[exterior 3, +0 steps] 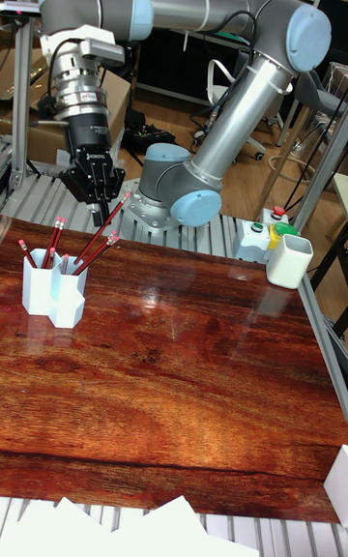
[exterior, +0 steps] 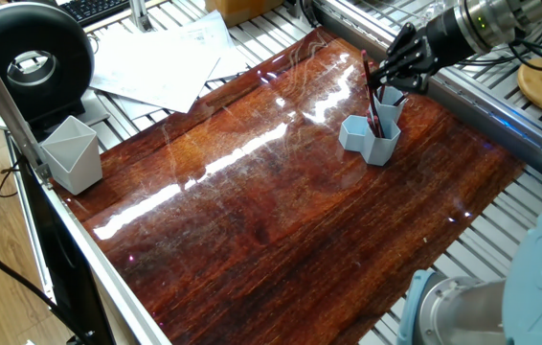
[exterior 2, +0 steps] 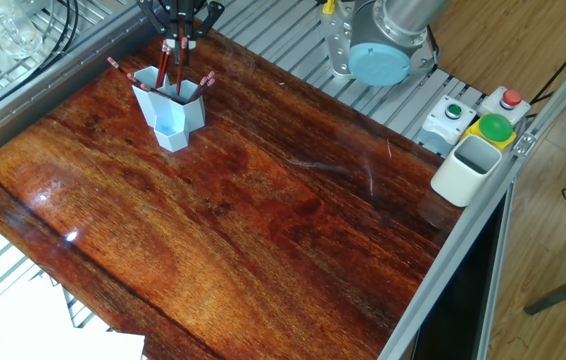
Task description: Put the pen into the pen holder
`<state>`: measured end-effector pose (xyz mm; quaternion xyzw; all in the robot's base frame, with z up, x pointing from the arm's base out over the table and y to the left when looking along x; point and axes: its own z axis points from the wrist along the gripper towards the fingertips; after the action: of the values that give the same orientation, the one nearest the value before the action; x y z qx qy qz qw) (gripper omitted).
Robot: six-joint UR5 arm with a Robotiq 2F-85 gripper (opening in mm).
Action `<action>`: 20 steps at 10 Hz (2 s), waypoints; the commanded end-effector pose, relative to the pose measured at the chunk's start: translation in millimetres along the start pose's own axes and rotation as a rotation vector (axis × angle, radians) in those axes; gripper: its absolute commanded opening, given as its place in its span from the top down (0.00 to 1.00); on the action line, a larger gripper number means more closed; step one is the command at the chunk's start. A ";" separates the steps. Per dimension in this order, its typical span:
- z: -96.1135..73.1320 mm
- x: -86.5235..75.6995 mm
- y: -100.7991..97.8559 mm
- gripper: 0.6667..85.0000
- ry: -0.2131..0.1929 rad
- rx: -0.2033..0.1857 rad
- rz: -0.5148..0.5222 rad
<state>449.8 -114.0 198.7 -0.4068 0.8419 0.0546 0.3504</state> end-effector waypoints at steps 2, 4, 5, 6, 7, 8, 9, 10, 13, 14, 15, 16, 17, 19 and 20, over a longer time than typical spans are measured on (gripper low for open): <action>-0.3 2.3 -2.1 1.00 0.003 0.009 0.015; -0.9 14.0 -11.3 1.00 0.048 0.045 0.042; -1.7 23.8 -15.5 1.00 0.084 0.064 0.083; -3.6 35.9 -22.8 1.00 0.128 0.096 0.115; -3.9 38.5 -21.3 1.00 0.137 0.094 0.159; -4.1 39.8 -21.3 1.00 0.141 0.096 0.178; -3.4 36.5 -18.4 1.00 0.128 0.085 0.191; -2.4 31.1 -14.0 1.00 0.109 0.066 0.201; -1.4 22.3 -11.4 1.00 0.075 0.054 0.228; -1.3 21.7 -11.0 1.00 0.073 0.052 0.225; -1.1 19.6 -10.0 1.00 0.065 0.047 0.222; -1.1 19.1 -9.7 1.00 0.064 0.045 0.211; -0.9 16.9 -8.2 1.00 0.056 0.038 0.196; -0.8 19.6 -7.0 1.00 0.039 0.026 0.181; -1.0 22.2 -5.4 1.00 0.029 0.018 0.181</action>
<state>444.2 -132.7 184.2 -0.3216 0.8881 0.0629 0.3225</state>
